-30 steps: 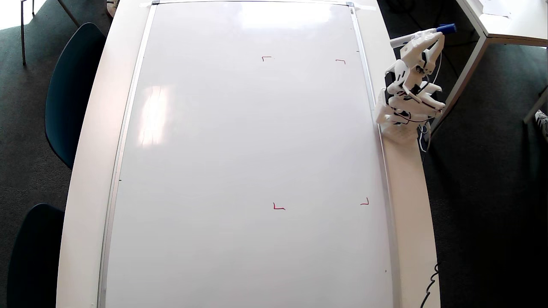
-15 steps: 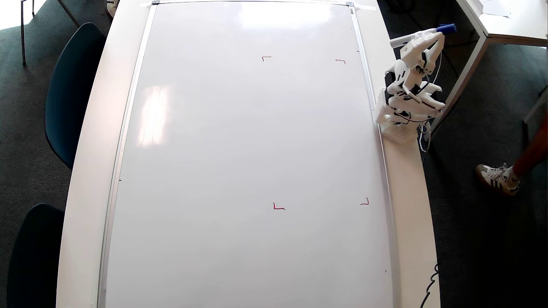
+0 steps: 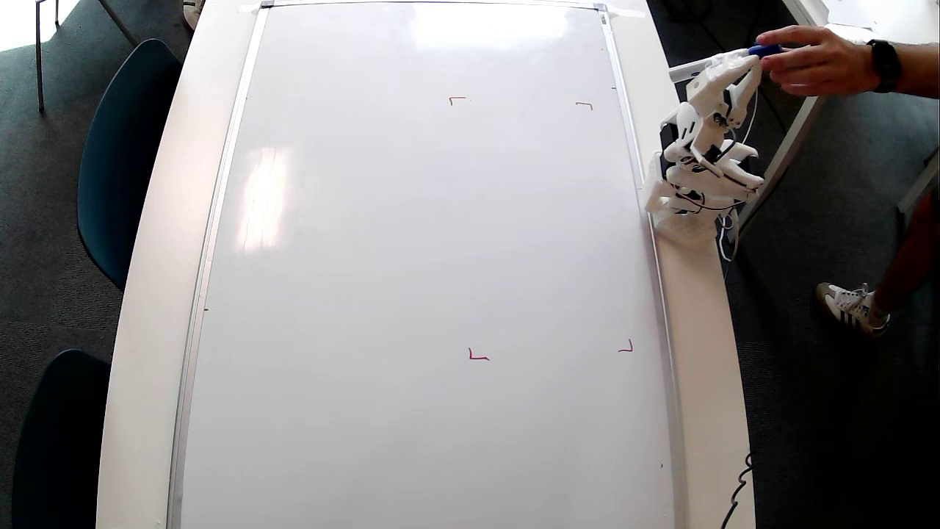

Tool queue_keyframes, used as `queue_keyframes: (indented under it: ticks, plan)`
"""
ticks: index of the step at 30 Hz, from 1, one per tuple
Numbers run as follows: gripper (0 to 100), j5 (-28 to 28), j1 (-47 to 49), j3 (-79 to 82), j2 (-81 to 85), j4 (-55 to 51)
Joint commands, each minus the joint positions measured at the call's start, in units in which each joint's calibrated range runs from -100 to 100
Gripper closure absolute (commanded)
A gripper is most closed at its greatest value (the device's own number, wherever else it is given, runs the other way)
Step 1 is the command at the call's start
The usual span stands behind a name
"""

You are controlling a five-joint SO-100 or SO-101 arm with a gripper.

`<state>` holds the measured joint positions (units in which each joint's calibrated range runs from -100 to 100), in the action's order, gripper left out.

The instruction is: Draw on a whiteboard a robot head using a pen attached to the gripper

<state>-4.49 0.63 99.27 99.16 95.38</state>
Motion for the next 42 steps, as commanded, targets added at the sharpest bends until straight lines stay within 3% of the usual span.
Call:
queue_keyframes:
  ticks: [1,42]
  plan:
    - [99,-0.2,0.0,0.3,0.7,0.1]
    - [99,-0.2,-0.5,0.3,0.7,0.1]
